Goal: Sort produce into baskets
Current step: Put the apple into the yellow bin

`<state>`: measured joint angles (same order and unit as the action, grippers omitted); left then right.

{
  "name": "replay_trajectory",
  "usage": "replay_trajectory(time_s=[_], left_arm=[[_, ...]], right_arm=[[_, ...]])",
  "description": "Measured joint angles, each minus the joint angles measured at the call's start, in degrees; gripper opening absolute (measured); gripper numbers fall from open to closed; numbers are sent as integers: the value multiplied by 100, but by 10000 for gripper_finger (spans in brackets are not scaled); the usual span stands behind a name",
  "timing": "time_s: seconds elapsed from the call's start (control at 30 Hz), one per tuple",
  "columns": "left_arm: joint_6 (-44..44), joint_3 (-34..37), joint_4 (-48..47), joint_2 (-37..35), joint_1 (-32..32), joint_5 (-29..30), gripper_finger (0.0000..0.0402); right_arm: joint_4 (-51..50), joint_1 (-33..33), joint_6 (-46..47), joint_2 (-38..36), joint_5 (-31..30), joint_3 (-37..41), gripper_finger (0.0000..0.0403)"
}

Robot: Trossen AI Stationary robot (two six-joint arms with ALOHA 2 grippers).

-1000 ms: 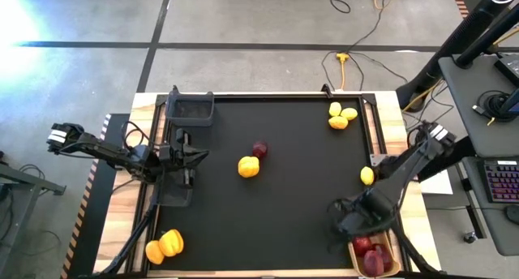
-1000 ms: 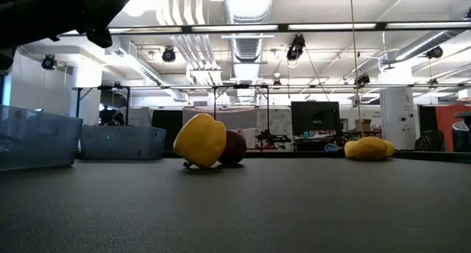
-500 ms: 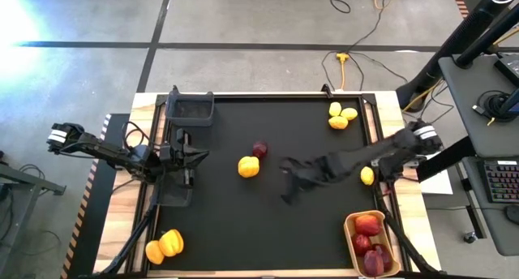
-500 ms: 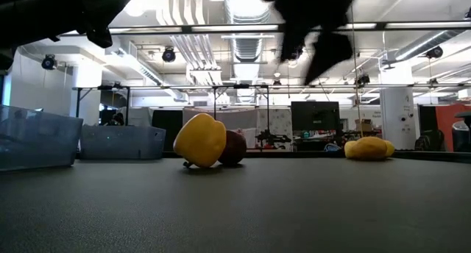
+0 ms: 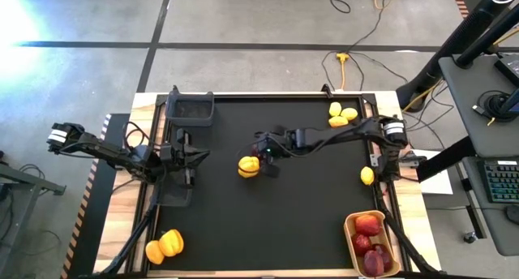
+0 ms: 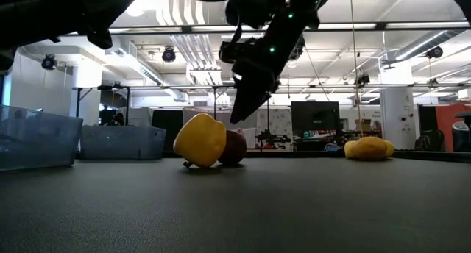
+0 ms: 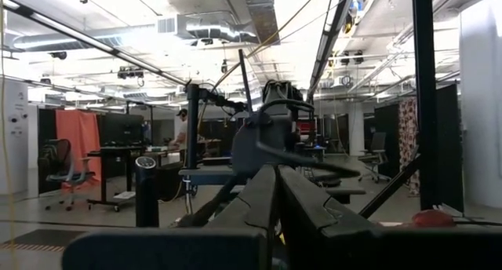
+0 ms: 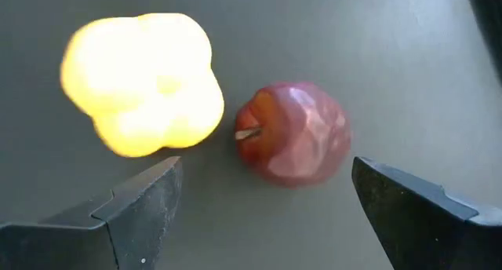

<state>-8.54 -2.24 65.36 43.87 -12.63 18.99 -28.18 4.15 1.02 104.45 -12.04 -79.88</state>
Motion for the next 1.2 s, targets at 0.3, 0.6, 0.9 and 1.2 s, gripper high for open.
replay_trajectory(time_s=[0.3, 0.6, 0.9, 1.2], left_arm=[[-4, 0, 16, 73, 1, 10, 0], [-4, 1, 225, 68, 7, 16, 0], [-194, 2, 778, 66, 54, 28, 0], [-145, 2, 845, 77, 58, 150, 0]], right_arm=[[-81, 307, -1600, 257, 199, -506, 364], [50, 760, -2278, 260, 1152, -326, 364], [771, 858, -2507, 260, 1841, 112, 364], [1584, 849, -2416, 262, 1865, 525, 364]])
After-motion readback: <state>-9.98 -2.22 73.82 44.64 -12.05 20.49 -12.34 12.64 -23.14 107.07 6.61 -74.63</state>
